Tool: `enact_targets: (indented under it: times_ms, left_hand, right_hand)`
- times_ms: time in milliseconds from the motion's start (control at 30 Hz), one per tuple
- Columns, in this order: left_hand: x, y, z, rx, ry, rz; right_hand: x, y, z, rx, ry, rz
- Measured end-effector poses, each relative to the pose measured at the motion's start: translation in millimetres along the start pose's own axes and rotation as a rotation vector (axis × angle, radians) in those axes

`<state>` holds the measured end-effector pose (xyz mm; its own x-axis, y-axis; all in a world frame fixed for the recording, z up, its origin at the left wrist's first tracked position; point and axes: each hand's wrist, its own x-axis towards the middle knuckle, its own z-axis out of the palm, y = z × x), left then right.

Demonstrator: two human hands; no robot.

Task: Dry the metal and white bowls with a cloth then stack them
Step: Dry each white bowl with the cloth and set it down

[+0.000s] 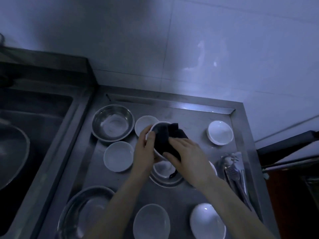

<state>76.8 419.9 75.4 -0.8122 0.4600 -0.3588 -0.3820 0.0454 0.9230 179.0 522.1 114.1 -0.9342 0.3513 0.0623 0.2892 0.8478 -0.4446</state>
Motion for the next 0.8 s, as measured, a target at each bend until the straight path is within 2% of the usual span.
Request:
enact_targets:
  times_ms: [200, 267, 367, 433, 500, 533, 567, 633, 700, 800]
  left_hand:
    - [-23, 9, -38, 0.058, -0.083, 0.065]
    - [-31, 15, -44, 0.037, -0.113, 0.097]
    - [-40, 23, -51, 0.039, -0.088, 0.185]
    - [-46, 27, -52, 0.129, -0.07, 0.291]
    - [-52, 27, -50, 0.252, -0.06, 0.378]
    - [-54, 27, -49, 0.275, -0.057, 0.399]
    - [-56, 29, -48, 0.288, -0.059, 0.415]
    - [-58, 36, -46, 0.324, -0.057, 0.431]
    - [-62, 47, -42, 0.291, -0.049, 0.423]
    - [-74, 57, -32, 0.223, -0.072, 0.372]
  right_hand:
    - [0, -36, 3, 0.206, -0.052, -0.161]
    - [3, -46, 3, 0.165, -0.049, -0.161]
    - [6, -69, 9, -0.055, -0.019, -0.043]
    - [7, -85, 11, -0.156, 0.045, 0.131]
    - [8, -93, 7, -0.084, 0.104, 0.362]
    - [7, -93, 3, -0.013, 0.11, 0.415]
    - [5, -91, 1, 0.034, 0.103, 0.386]
    - [-3, -84, -4, 0.117, 0.068, 0.192]
    - [-7, -72, -13, 0.118, -0.025, -0.008]
    - [-12, -51, -49, 0.054, -0.214, -0.21]
